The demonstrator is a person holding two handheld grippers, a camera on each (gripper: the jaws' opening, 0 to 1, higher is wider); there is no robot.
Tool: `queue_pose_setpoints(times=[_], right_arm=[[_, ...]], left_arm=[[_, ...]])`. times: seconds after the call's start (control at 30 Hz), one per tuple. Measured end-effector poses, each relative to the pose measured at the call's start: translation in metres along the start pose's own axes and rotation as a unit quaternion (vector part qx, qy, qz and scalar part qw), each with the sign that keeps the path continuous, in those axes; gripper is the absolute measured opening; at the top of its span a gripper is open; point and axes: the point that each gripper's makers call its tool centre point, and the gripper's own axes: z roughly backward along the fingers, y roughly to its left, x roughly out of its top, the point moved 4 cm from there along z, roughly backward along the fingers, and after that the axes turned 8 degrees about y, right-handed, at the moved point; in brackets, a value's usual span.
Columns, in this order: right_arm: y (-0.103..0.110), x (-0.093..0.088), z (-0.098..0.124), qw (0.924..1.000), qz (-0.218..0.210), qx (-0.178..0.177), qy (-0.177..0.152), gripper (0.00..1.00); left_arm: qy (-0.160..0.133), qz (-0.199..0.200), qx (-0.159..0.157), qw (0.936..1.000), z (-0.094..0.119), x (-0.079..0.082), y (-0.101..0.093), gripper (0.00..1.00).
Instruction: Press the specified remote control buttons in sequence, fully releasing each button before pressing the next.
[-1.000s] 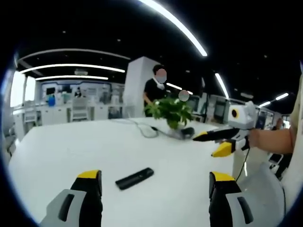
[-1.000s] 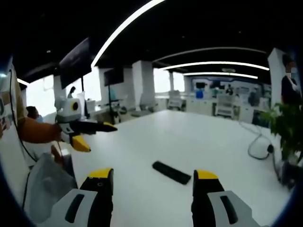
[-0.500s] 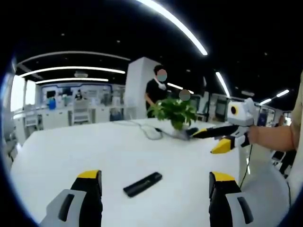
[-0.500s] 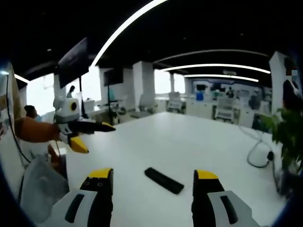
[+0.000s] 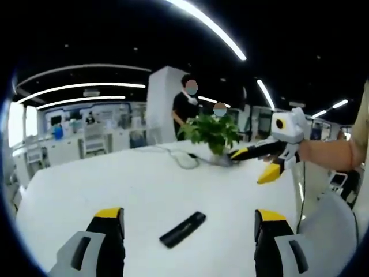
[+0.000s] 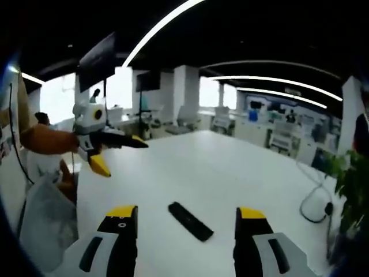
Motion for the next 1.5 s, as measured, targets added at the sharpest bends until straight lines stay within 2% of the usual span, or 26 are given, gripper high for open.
queue_pose_setpoints(times=[0.17, 0.73, 0.9, 1.1, 1.5], right_arm=[[-0.003, 0.002, -0.006, 0.9998, 0.010, 0.012, 0.014, 0.65], [-0.017, 0.000, -0.024, 0.9975, 0.039, 0.032, 0.050, 0.65], [-0.019, 0.000, -0.032, 0.9966, 0.044, 0.040, 0.057, 0.65], [-0.020, 0.001, -0.043, 0.9953, 0.054, 0.047, 0.066, 0.65], [-0.029, -0.002, -0.060, 0.9932, 0.059, 0.061, 0.079, 0.65]], left_arm=[[0.010, -0.007, -0.010, 0.9999, -0.006, 0.002, 0.003, 0.96], [0.072, -0.043, -0.055, 0.9950, -0.030, -0.009, 0.004, 0.95], [0.087, -0.053, -0.059, 0.9931, -0.038, -0.012, 0.010, 0.94], [0.088, -0.052, -0.065, 0.9926, -0.047, -0.009, 0.015, 0.93], [0.120, -0.084, -0.077, 0.9863, -0.063, -0.015, 0.025, 0.91]])
